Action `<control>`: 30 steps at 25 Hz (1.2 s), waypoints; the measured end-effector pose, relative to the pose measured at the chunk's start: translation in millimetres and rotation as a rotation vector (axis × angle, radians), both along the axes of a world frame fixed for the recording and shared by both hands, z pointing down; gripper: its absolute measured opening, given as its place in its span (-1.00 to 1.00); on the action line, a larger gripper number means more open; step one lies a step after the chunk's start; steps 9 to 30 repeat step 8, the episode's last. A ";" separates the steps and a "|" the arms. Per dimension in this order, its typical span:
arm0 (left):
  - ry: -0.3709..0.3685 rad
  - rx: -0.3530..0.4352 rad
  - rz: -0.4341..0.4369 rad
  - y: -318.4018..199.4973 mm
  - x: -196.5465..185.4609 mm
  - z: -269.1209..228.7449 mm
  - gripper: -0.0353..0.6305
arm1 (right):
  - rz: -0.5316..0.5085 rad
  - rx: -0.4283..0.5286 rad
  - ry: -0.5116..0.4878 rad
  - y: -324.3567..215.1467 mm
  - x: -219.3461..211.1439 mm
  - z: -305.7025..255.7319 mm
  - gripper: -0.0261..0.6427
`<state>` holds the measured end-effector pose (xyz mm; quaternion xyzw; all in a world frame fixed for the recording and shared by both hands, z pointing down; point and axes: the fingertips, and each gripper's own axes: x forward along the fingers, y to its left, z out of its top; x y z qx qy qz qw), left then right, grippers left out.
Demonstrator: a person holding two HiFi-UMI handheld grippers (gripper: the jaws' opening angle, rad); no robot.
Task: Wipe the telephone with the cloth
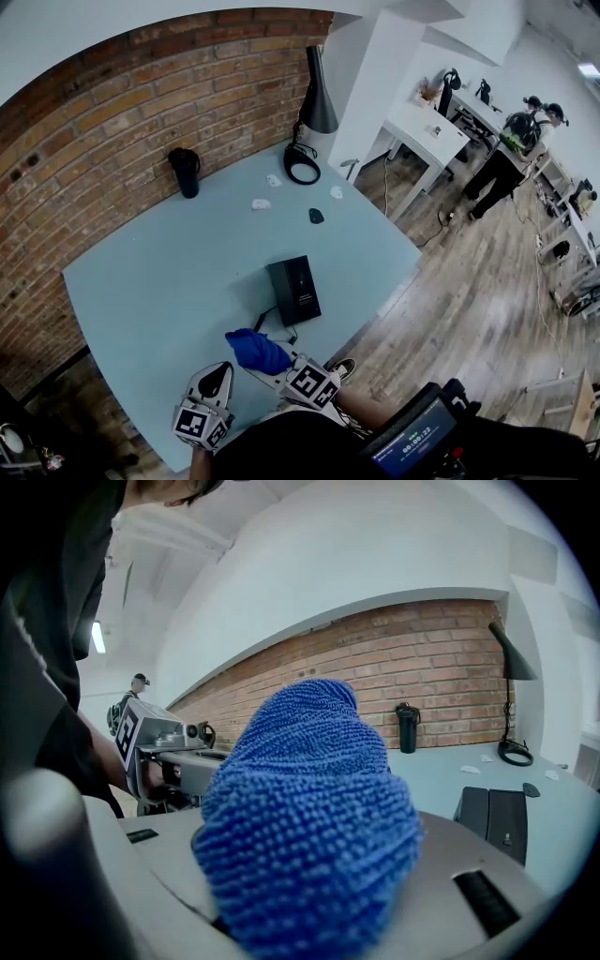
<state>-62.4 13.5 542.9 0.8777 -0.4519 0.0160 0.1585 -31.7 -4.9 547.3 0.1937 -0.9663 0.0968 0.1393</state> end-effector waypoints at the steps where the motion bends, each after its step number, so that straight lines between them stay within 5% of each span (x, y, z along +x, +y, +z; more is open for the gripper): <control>1: 0.002 -0.001 0.000 0.0 -0.6 1.4 -0.83 | -0.002 -0.002 0.001 1.1 -0.8 0.5 -0.41; 30: 0.009 -0.015 0.005 -2.4 -0.8 1.2 -0.83 | -0.012 -0.006 0.016 2.8 -3.2 3.9 -0.41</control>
